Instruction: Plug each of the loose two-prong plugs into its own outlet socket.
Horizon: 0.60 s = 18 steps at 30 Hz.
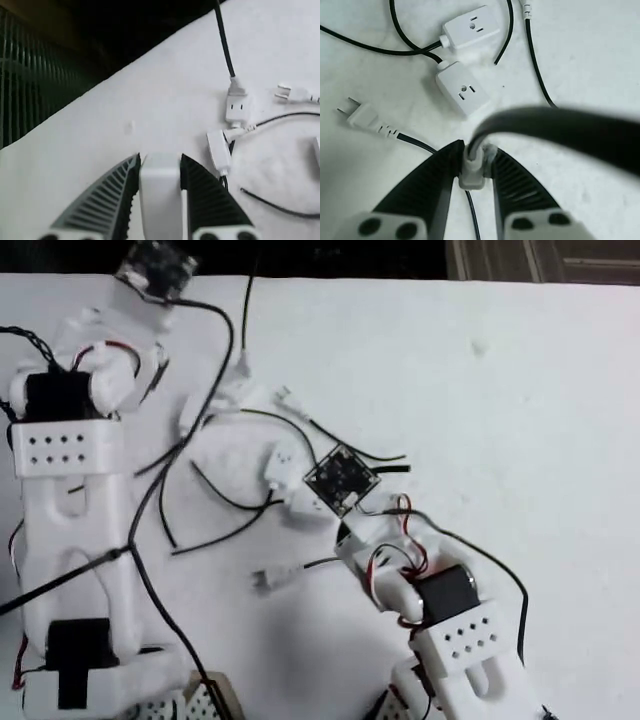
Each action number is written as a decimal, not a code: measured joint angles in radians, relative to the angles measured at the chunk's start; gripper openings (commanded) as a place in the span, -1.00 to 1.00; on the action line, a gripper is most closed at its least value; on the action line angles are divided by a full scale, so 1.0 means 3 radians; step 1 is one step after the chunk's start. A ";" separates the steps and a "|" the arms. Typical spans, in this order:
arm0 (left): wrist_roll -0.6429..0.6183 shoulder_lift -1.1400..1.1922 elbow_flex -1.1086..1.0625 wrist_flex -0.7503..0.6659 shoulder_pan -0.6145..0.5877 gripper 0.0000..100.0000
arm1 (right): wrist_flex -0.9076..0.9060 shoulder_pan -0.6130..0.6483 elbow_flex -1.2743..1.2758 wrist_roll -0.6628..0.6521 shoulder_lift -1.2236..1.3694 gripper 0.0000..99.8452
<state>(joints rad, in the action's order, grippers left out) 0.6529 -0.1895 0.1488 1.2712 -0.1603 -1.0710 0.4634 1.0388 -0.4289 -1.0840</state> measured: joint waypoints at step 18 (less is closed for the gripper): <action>0.0803 -0.2066 -0.3140 -0.0593 0.0240 -0.96 | 0.0000 -0.0005 0.0000 0.0000 0.0000 -0.96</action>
<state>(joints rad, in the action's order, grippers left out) 0.8938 -0.8094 -0.7933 1.0932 -0.0882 -1.0710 0.4618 1.0388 -0.4289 -1.0840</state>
